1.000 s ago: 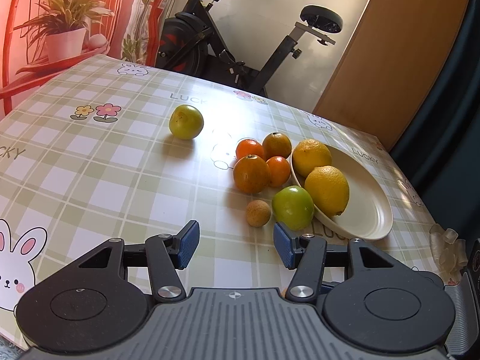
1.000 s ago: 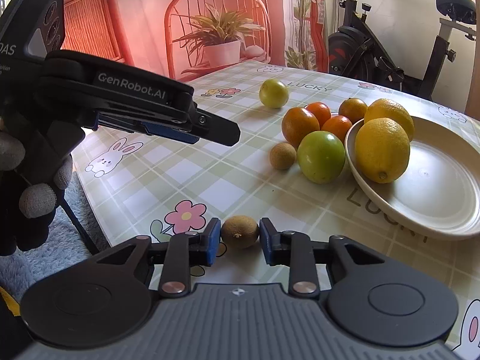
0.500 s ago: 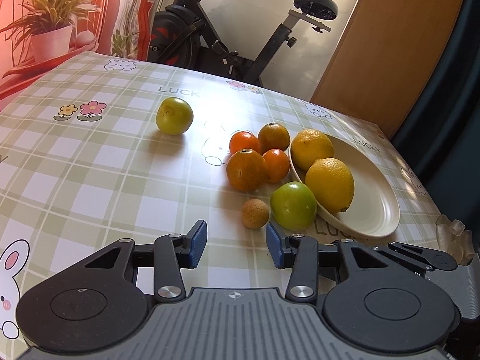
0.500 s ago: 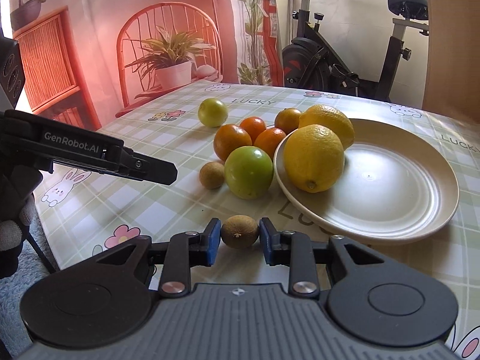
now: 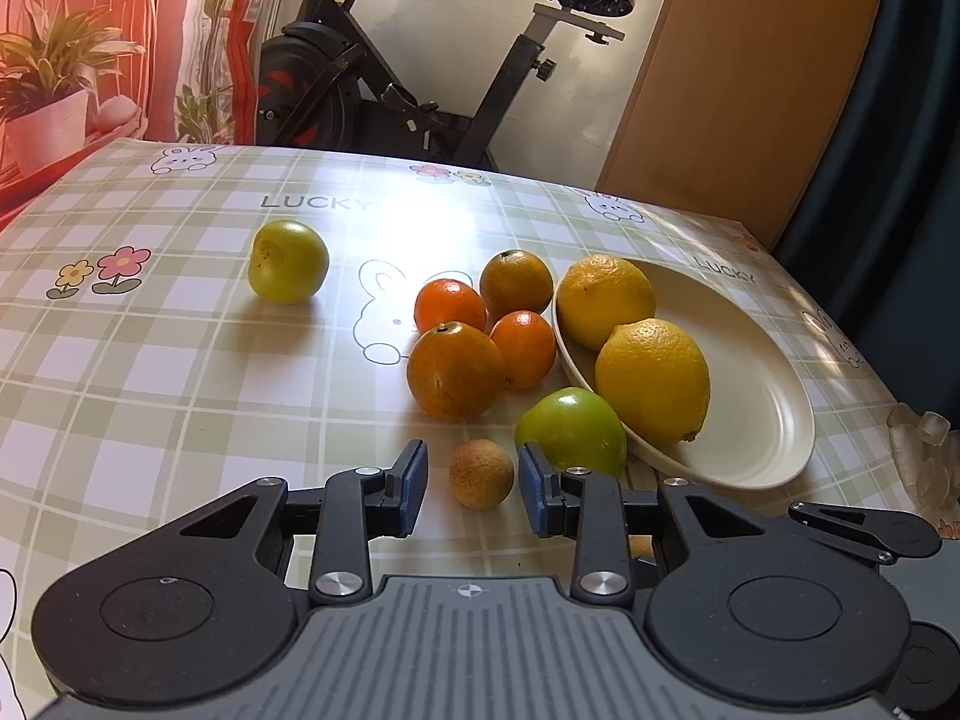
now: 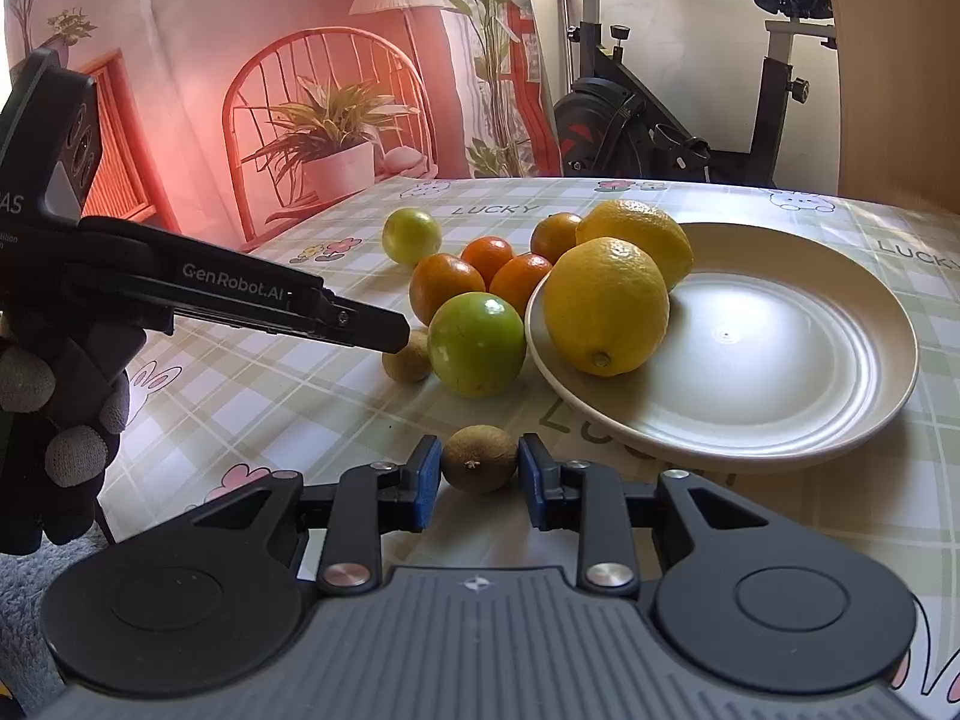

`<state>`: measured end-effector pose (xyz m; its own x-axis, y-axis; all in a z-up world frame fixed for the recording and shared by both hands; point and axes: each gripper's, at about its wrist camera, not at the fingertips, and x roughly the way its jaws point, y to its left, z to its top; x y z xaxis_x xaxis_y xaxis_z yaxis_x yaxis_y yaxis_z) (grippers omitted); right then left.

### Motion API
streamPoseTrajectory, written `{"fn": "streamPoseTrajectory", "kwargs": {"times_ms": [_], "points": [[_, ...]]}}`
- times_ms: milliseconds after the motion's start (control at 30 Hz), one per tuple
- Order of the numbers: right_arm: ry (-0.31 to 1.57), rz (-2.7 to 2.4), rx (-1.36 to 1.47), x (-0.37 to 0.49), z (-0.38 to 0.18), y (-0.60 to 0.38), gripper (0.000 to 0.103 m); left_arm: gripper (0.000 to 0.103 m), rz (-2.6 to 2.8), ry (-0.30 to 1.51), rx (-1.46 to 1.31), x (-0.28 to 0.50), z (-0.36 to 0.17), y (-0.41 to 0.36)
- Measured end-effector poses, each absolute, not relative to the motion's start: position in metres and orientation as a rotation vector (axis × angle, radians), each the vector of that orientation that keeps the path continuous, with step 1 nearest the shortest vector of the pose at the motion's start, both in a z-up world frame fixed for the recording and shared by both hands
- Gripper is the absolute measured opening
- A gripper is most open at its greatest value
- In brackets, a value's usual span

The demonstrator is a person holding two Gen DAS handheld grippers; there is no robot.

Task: Organize fruits
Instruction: 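Close the right gripper on the kiwi while the left tool reaches the second kiwi, then close the left gripper on the second brown kiwi and lift both kiwis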

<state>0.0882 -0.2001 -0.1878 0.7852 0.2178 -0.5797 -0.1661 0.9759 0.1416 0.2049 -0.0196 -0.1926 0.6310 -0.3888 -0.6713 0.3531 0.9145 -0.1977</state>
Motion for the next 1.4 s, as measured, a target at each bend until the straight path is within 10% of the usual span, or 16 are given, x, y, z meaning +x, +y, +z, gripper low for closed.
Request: {"fn": "streamPoseTrajectory", "kwargs": {"times_ms": [867,1400], "points": [[0.636,0.214,0.105,0.089,-0.187,-0.204,0.031,0.024,-0.461,0.823,-0.11,0.185,-0.193,-0.003],[0.636,0.214,0.102,0.088,-0.187,-0.204,0.031,0.035,-0.482,0.849,-0.101,0.181,-0.203,-0.005]]}}
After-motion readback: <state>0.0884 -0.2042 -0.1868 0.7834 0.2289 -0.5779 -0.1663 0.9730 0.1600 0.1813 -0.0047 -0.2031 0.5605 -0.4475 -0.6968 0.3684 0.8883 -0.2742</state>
